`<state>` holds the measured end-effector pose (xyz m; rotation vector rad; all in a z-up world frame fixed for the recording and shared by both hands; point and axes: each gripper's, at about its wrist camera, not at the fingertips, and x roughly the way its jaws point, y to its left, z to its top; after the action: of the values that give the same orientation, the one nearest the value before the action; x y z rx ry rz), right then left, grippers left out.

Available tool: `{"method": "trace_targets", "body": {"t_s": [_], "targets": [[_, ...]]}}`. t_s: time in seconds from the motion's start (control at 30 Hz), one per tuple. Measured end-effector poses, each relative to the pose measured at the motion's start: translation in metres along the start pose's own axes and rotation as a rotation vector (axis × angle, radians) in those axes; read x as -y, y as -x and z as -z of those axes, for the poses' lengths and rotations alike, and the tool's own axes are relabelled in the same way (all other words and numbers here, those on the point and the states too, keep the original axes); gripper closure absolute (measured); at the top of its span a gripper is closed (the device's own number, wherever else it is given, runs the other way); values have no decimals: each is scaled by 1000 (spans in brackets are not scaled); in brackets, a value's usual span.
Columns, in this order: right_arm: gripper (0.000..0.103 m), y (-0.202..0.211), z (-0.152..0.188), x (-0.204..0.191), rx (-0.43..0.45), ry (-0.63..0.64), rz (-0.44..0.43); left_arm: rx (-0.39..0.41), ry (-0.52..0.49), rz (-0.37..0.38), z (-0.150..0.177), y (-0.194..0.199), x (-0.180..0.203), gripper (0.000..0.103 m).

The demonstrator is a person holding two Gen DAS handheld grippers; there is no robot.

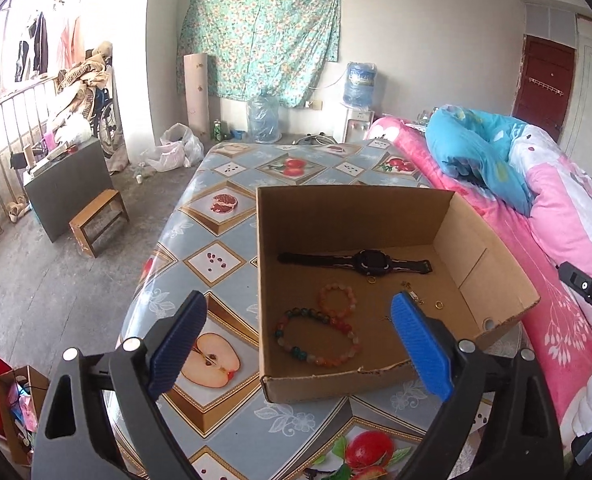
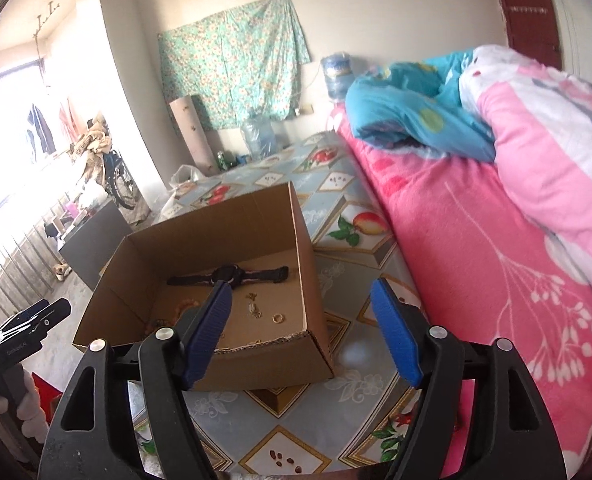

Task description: Organize jewelry

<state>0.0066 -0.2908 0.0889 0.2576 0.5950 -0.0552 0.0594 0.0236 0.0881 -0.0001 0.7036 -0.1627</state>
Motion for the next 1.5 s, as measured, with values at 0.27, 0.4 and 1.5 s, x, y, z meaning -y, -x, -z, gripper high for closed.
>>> {"method": "trace_targets", "body": {"t_s": [0.27,0.4,1.5], "targets": [[8,46,13,-24,176,92,26,-8,6,-5,18,17,10,6],[8,52,27,-36,173,129,3,-29,-47,5,33,19,23,6],[8,-35,38,-55,-296,127,46,-241,51,-34,57,-26,41,6]]}}
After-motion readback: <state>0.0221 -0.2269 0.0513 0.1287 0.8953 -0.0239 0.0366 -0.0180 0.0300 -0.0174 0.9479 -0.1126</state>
